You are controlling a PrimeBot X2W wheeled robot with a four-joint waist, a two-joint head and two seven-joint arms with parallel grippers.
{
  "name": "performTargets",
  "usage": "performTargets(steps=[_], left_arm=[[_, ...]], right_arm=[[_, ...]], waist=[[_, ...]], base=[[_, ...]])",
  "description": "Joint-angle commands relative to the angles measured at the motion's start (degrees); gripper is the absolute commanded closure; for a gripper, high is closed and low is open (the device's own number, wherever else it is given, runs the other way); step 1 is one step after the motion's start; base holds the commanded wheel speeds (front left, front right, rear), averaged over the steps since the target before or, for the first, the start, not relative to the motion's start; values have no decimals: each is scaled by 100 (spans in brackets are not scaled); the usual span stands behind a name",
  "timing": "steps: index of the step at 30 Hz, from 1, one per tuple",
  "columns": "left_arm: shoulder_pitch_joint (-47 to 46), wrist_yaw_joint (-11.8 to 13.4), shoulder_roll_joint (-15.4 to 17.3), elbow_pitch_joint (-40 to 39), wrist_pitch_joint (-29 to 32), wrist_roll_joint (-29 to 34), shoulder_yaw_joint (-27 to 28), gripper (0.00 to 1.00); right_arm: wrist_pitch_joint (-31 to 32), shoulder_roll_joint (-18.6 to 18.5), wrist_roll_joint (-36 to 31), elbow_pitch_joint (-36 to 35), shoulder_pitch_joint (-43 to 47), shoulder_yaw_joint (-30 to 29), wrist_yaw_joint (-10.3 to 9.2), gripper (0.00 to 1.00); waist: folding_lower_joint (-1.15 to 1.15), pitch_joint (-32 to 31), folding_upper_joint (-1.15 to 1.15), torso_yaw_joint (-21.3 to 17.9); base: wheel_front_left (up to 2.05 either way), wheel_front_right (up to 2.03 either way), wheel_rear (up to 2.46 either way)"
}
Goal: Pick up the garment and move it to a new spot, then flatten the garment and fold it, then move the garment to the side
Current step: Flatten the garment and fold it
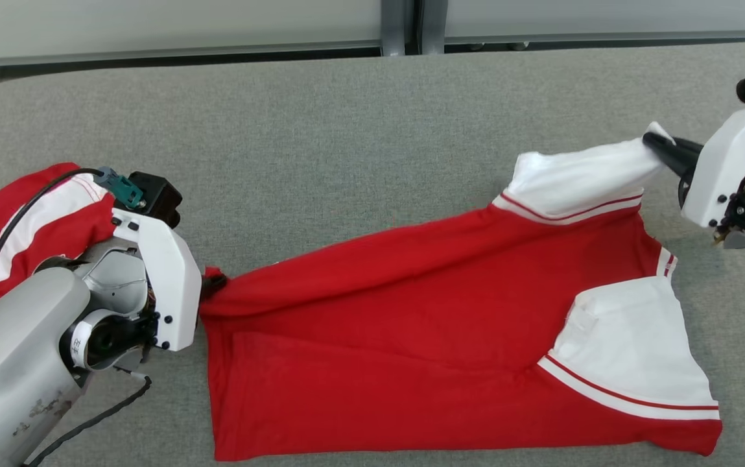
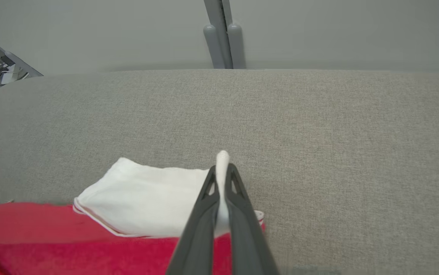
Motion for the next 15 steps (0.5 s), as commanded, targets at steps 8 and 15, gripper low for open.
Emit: performTargets(steps=[8, 15], left_arm=[[-137, -292, 32, 334, 370, -209, -37, 100], [-2, -404, -10, 523, 417, -337, -69, 100]], right_arm=[[375, -323, 222, -509, 390, 204, 3, 100], [818, -513, 390, -890, 724, 215, 3, 100]], waist=[[0, -246, 0, -136], [0, -334, 0, -223]], base=[[0, 0, 0], [0, 0, 0]])
